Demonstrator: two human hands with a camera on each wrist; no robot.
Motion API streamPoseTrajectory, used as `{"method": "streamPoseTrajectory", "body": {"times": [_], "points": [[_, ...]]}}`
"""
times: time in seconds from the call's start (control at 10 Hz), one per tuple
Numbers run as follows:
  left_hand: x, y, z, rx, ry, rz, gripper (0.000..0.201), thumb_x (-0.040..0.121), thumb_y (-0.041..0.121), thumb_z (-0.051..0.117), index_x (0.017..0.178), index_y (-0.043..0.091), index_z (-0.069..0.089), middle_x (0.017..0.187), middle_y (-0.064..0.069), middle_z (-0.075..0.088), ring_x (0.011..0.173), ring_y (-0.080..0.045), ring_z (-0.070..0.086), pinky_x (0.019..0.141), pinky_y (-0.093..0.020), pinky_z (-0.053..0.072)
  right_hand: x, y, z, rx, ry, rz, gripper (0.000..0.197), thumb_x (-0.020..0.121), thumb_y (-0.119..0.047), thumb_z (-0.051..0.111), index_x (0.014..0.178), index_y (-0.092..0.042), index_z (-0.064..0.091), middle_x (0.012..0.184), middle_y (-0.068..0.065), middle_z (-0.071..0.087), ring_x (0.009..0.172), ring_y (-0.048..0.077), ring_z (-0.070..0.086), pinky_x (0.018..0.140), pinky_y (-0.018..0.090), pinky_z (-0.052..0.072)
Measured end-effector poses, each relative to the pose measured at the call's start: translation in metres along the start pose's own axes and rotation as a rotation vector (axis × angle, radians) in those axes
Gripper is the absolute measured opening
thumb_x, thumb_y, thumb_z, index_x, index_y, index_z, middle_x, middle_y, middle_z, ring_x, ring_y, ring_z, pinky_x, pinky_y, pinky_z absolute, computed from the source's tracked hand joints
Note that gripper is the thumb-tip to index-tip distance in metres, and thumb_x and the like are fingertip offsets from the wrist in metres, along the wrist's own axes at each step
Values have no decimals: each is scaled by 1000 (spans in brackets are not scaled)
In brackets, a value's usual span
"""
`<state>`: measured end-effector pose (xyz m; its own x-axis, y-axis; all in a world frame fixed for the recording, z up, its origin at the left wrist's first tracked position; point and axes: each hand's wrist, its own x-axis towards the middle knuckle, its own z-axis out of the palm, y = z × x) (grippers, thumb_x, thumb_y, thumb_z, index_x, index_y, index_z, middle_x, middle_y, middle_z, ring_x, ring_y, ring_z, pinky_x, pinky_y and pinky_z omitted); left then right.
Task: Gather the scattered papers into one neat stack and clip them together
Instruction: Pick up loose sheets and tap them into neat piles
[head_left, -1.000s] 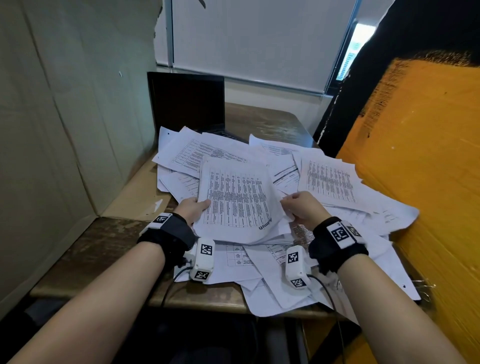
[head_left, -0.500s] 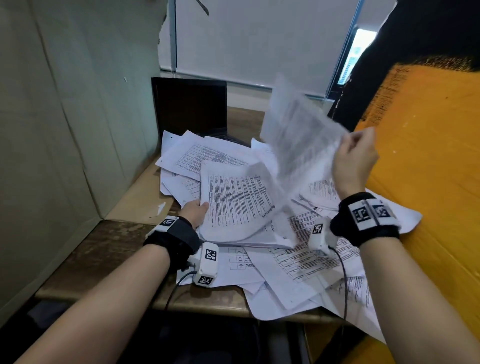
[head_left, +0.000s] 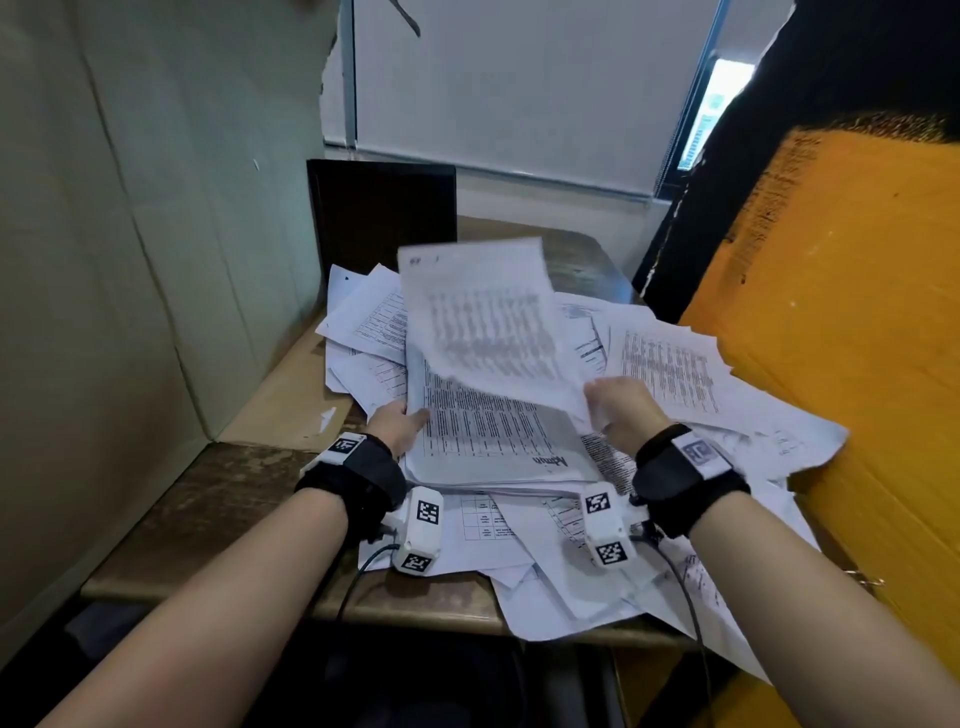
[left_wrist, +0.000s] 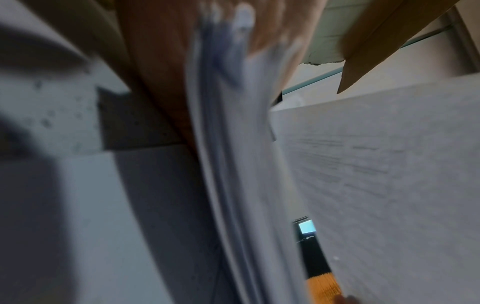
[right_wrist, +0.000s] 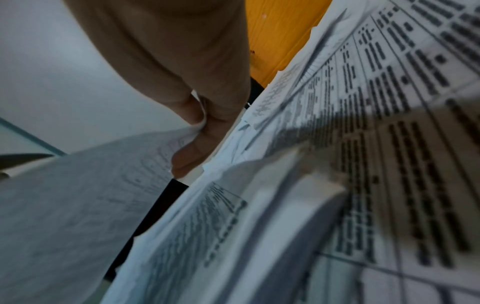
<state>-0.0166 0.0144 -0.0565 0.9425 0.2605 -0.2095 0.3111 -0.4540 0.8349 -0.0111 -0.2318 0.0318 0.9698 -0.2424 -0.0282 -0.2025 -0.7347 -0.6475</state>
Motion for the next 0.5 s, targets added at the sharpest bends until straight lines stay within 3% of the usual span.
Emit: {"method": "streamPoseTrajectory", "body": {"times": [0.1,0.2,0.3,0.4,0.5], "points": [[-1,4,1,53,10,-28,38,101,14,36,130,-7,49,129,-28,54,120,-40,52,94,-37,43,3,7,18,-165,-86,-13,34,92,-5,44,123,-3,59,123,12,64,115,29,60,95,35,47],[2,3,-1,-36,2,-46,37,101,11,34,128,-4,54,133,-25,54,123,-37,51,98,-32,41,3,12,28,-175,-156,-20,35,93,-11,45,125,-5,58,127,12,62,116,29,60,92,30,46],[-2,5,-3,-136,43,-73,48,104,21,21,124,-7,54,135,-25,51,126,-34,45,102,-31,35,-1,15,29,-33,-251,150,38,93,-12,49,128,0,55,129,18,58,118,32,58,87,28,48],[-12,10,1,-159,40,-47,58,103,42,24,111,-3,59,114,-23,58,119,-33,49,106,-36,38,9,34,34,314,-194,172,39,89,-6,54,126,8,55,129,26,57,117,38,58,75,30,50],[-17,14,6,-212,60,42,39,95,27,54,121,-2,55,117,-17,61,116,-35,57,97,-42,45,3,35,33,260,-243,131,38,90,-5,50,126,8,54,125,28,58,92,30,59,63,28,46]]}}
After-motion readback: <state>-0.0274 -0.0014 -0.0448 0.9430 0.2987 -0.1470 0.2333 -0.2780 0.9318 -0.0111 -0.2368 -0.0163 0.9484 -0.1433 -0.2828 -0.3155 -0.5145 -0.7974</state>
